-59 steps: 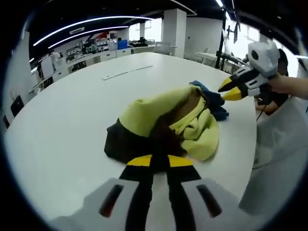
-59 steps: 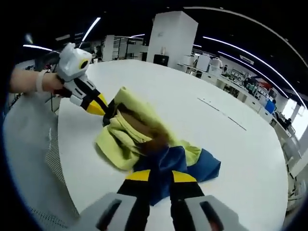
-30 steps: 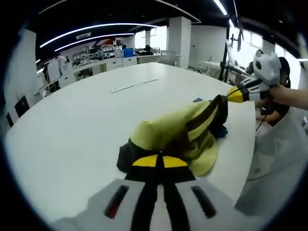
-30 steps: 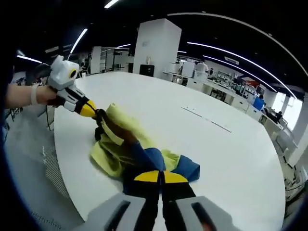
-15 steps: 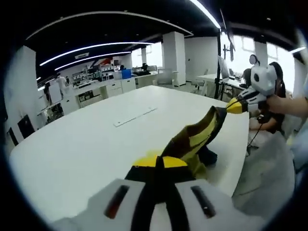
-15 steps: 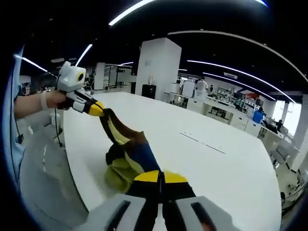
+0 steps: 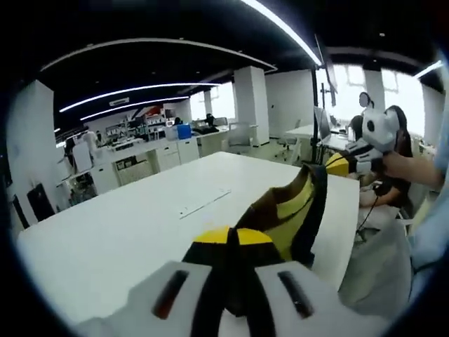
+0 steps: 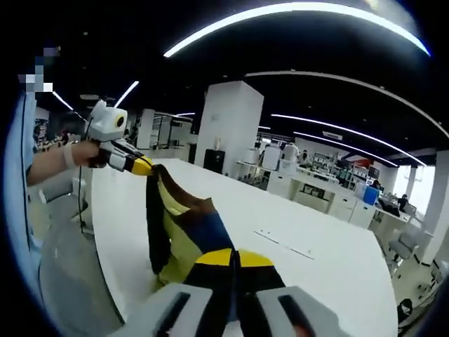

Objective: Fold the garment on the visible template until the final outline fits inside the template.

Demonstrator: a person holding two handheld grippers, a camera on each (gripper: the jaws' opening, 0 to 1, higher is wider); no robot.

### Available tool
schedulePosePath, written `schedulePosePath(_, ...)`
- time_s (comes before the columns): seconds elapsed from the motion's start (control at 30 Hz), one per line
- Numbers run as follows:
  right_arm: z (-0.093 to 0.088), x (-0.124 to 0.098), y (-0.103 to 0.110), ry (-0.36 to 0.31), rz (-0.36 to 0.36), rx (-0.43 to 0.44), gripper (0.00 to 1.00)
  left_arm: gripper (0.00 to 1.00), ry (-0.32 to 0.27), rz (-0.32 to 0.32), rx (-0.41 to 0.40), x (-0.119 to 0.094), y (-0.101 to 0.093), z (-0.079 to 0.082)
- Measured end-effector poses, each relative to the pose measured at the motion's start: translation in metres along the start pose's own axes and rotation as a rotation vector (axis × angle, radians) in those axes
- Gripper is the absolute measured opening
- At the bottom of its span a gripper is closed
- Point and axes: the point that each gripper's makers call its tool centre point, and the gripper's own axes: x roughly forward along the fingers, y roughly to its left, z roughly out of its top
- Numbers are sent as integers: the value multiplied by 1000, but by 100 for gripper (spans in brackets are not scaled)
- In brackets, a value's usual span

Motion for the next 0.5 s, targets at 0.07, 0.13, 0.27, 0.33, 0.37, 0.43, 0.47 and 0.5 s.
schedulePosePath(0.07, 16, -1, -3, -33, -8, -14, 0, 0, -28, 4, 38, -4, 4, 19)
schedulePosePath(0.13, 30, -1, -7, -58, -17, -30, 0, 0, -49, -3, 46, -4, 6, 32)
schedulePosePath(0.27, 37, 9, -19, -73, -26, -40, 0, 0, -65, -7, 45, 10, 18, 38)
schedulePosePath(0.33, 33, 17, -28, -68, -33, -44, 0, 0, -60, -2, 40, 22, 25, 34)
schedulePosePath(0.37, 31, 21, -31, -62, -34, -41, 0, 0, -55, -2, 36, 27, 28, 32)
schedulePosePath(0.43, 24, 31, -38, -51, -36, -35, 0, 0, -39, -2, 34, 40, 35, 24)
schedulePosePath(0.47, 20, 35, -40, -41, -38, -32, 0, 0, -16, -14, 12, 49, 37, 16)
schedulePosePath(0.5, 15, 41, -45, -31, -40, -28, 0, 0, -13, -14, 9, 55, 40, 13)
